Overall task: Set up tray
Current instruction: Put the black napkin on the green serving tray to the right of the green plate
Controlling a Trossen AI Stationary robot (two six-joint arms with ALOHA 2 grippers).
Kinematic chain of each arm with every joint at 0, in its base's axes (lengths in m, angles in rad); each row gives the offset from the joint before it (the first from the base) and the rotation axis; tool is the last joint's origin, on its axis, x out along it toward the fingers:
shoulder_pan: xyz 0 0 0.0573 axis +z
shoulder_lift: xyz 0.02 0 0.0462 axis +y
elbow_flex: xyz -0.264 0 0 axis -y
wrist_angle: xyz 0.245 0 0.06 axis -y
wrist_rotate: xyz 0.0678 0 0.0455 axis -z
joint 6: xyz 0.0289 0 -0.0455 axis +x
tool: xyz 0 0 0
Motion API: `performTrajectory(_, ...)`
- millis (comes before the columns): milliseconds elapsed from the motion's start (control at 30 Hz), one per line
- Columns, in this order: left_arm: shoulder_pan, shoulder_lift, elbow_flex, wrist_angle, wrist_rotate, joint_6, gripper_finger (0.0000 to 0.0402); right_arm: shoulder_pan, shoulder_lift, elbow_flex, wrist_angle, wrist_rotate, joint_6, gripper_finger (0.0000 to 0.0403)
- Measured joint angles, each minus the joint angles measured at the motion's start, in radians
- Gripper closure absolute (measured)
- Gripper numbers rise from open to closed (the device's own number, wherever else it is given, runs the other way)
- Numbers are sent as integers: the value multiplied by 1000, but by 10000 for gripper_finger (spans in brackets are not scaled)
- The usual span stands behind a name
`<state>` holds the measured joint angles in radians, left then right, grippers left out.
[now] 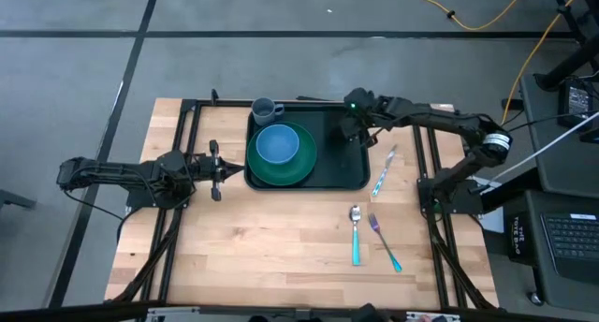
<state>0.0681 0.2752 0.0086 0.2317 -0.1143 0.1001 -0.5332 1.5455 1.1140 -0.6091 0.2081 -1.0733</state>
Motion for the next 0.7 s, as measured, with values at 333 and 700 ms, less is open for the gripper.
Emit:
performTrajectory(333,0,0,0,0,0,0,398,55,16,-130,80,-2,33,386)
performTrajectory(700,0,0,0,0,0,0,398,95,17,-217,134,-3,85,373)
